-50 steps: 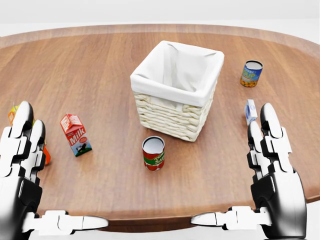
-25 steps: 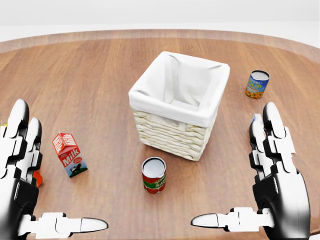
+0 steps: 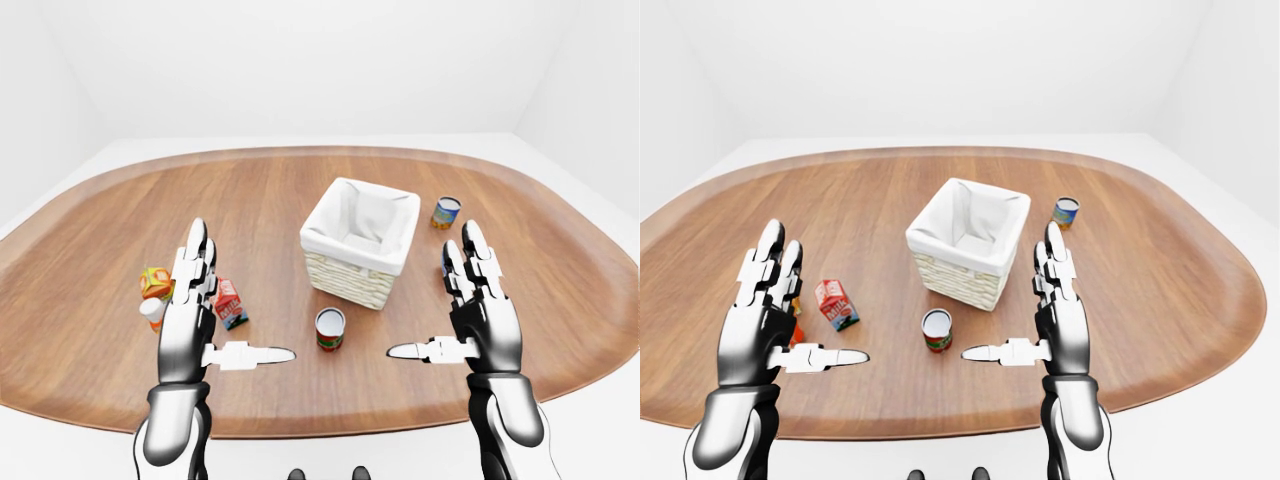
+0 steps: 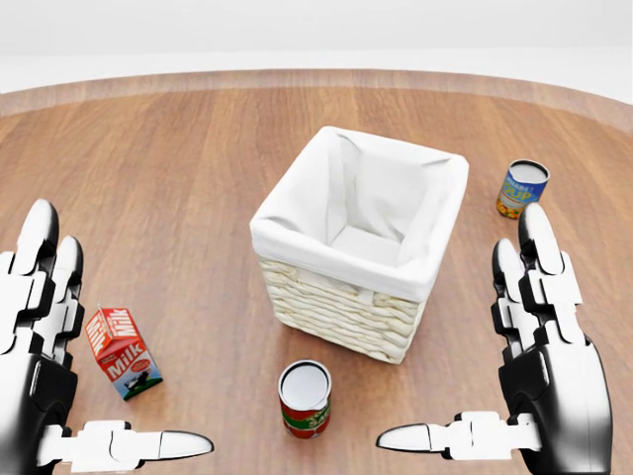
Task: Pick the milk and place it in the basket.
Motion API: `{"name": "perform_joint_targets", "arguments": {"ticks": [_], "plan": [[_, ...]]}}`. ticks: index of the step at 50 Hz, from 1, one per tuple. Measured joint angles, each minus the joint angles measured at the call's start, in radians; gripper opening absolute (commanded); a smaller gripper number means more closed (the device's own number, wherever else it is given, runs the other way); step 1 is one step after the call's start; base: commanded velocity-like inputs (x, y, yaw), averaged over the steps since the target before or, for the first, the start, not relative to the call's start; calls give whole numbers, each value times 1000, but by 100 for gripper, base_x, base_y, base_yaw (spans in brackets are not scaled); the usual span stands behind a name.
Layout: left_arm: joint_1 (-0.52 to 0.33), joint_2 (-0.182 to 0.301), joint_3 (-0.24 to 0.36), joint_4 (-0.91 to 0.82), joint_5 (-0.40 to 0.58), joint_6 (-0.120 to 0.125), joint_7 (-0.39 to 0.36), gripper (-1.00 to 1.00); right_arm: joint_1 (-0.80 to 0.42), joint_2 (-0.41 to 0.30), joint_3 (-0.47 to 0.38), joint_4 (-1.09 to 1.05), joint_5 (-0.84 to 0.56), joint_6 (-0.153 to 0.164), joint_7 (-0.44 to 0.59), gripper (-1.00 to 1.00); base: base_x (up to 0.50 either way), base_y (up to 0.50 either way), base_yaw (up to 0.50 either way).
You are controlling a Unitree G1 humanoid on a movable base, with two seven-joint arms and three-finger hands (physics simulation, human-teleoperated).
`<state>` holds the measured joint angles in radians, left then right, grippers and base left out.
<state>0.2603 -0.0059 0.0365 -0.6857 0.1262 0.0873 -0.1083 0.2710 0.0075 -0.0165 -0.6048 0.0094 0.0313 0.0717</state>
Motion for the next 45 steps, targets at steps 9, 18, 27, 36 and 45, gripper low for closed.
{"name": "perform_joint_targets", "arguments": {"ticks": [9,18,27,36,45], "plan": [[-3,4,-2,3,-6,0,-12,100,0,0,1,0,1,0,1,100,24,0,0],[-4,2,10,-11,-16,0,-26,100,0,-1,2,0,1,1,0,100,24,0,0],[3,2,2,-32,-21,0,-39,100,0,-1,2,0,2,1,1,100,24,0,0],[2,1,18,-57,-57,0,-59,100,0,-1,2,-1,2,2,1,100,23,0,0],[-2,-1,24,-60,-42,0,-52,100,0,-1,2,-4,3,6,2,100,24,0,0]]}}
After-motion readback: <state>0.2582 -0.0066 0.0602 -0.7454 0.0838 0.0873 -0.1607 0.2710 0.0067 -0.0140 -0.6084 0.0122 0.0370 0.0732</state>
